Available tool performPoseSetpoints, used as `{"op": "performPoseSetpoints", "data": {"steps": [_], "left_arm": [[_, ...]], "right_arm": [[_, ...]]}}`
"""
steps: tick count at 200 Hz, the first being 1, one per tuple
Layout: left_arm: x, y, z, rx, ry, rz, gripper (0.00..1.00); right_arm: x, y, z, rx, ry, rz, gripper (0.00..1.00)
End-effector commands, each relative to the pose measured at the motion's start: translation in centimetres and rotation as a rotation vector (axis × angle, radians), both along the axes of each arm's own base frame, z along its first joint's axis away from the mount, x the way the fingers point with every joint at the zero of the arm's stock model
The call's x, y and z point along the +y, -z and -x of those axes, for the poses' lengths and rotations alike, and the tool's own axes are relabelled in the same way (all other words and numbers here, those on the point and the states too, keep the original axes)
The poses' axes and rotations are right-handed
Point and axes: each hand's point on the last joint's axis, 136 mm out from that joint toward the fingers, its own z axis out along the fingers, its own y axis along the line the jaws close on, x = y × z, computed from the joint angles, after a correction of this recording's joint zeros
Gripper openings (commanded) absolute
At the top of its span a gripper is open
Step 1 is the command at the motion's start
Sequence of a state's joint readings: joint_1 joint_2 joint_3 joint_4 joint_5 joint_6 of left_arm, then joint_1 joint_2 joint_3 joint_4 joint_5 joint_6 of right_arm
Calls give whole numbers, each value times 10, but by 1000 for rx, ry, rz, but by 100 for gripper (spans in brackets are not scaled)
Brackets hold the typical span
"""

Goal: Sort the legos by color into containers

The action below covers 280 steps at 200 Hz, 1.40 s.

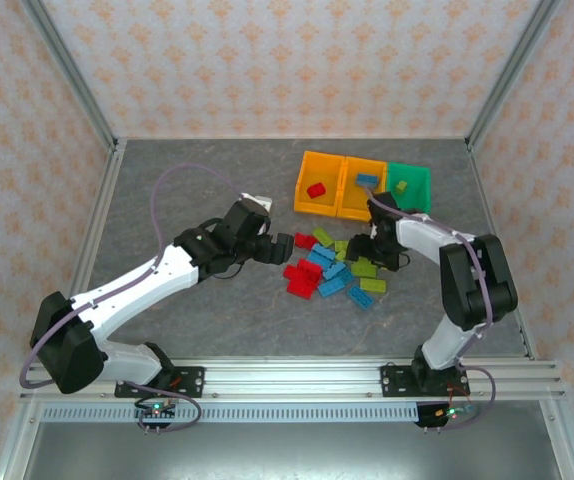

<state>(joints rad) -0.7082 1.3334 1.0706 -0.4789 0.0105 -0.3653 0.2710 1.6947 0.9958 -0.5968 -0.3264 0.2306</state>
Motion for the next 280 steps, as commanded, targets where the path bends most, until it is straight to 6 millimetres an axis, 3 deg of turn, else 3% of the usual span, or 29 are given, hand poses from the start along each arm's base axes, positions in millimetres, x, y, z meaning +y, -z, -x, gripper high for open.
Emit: {"op": "performPoseSetpoints", "data": {"steps": [1, 34, 48, 86, 119, 139, 153, 171, 211, 240, 259, 280], "left_arm": [[-3, -3, -2, -26, 14, -4, 100], [-4, -1, -2, -25, 18, -7, 100], [-4, -2, -2, -27, 24, -9, 100], [-6, -2, -2, -30, 44, -10, 100], [-13, 0, -2, -24, 65, 9, 100], [-15, 1, -2, -20, 76, 8, 100], [-13, 0, -1, -18, 75, 3, 100], [-7, -2, 4, -28, 59, 2, 100], [14, 4, 17, -44, -19, 34, 100], [15, 7, 21, -38, -27, 53, 100], [13, 6, 21, -27, -17, 44, 100], [11, 5, 19, -25, -12, 43, 100]], "right_arm": [[-2, 12, 4, 33, -54, 98, 81], [-25, 9, 2, 46, -13, 275, 65], [-26, -1, 1, 22, 6, 276, 59], [-18, -72, -9, -181, 126, 119, 55], [-57, -133, -35, -358, 349, 69, 55], [-74, -145, -59, -400, 402, 71, 55], [-68, -140, -70, -341, 348, 68, 57], [-55, -112, -71, -236, 319, 34, 58], [-32, -65, -57, -176, 257, -3, 60], [-7, -29, -42, -75, 137, 12, 64], [-7, -13, -39, -51, 121, 58, 62], [-21, -1, -35, -25, 152, 143, 56]]}}
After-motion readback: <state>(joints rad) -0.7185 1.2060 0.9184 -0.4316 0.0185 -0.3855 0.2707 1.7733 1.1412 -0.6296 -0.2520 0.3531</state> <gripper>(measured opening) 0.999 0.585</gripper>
